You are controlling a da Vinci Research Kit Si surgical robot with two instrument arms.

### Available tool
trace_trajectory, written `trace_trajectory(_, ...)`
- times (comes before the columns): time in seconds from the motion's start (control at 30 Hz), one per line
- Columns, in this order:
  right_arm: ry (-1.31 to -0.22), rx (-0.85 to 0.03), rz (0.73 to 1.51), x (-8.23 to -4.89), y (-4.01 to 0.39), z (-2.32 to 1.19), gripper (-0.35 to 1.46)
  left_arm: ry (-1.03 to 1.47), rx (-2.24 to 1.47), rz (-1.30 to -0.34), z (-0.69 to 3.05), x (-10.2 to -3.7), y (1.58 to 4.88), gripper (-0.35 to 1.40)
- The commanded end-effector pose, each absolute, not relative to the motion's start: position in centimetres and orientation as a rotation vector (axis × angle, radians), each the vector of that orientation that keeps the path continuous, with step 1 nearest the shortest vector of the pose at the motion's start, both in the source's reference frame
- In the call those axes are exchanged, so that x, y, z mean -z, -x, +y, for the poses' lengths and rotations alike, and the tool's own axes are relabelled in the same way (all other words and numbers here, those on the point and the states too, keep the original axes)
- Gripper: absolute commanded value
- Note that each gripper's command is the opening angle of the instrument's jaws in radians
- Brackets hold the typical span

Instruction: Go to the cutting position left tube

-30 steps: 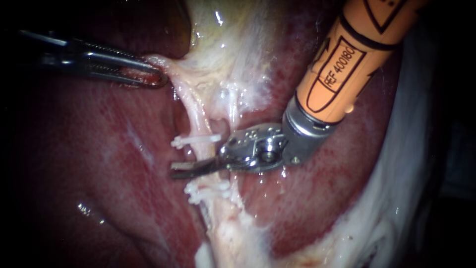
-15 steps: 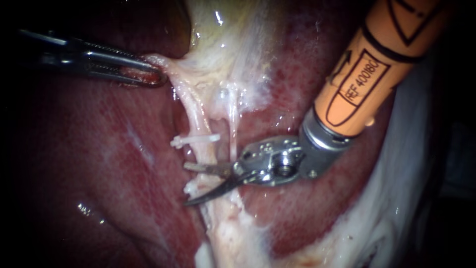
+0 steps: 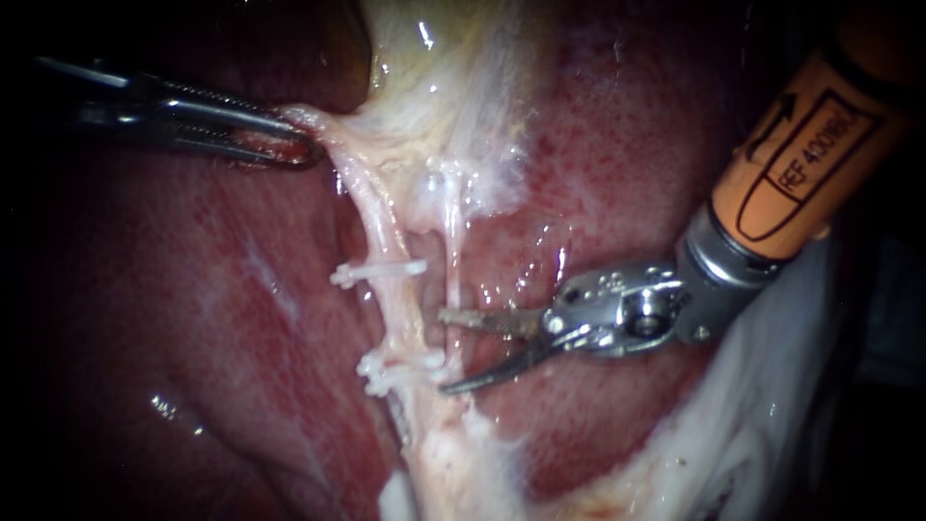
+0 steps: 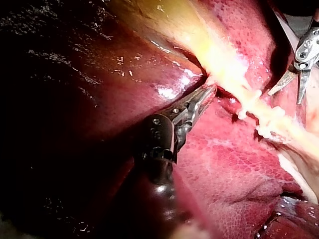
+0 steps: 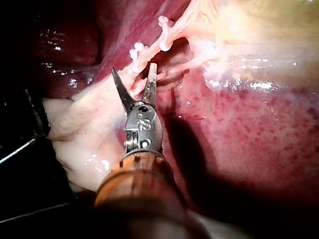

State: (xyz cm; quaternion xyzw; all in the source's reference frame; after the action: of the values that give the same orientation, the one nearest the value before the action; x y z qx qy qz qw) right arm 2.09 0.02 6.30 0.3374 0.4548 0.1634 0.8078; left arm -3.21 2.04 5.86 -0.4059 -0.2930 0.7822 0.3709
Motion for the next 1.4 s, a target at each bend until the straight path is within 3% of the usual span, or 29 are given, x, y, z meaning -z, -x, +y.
trace_trajectory(0.03,-0.724,-0.352,0.967,-6.35,-2.09,0.02,1.42,1.041,-2.006,-0.751,2.04,-5.85,3.21,-0.35)
trace_trajectory(0.7,-0.823,-0.363,0.930,-6.88,-2.28,-0.04,1.39,1.041,-2.006,-0.751,2.03,-5.84,3.21,-0.35)
trace_trajectory(1.4,-0.987,-0.360,1.013,-6.78,-2.87,-0.06,1.34,1.041,-2.006,-0.751,2.03,-5.84,3.21,-0.35)
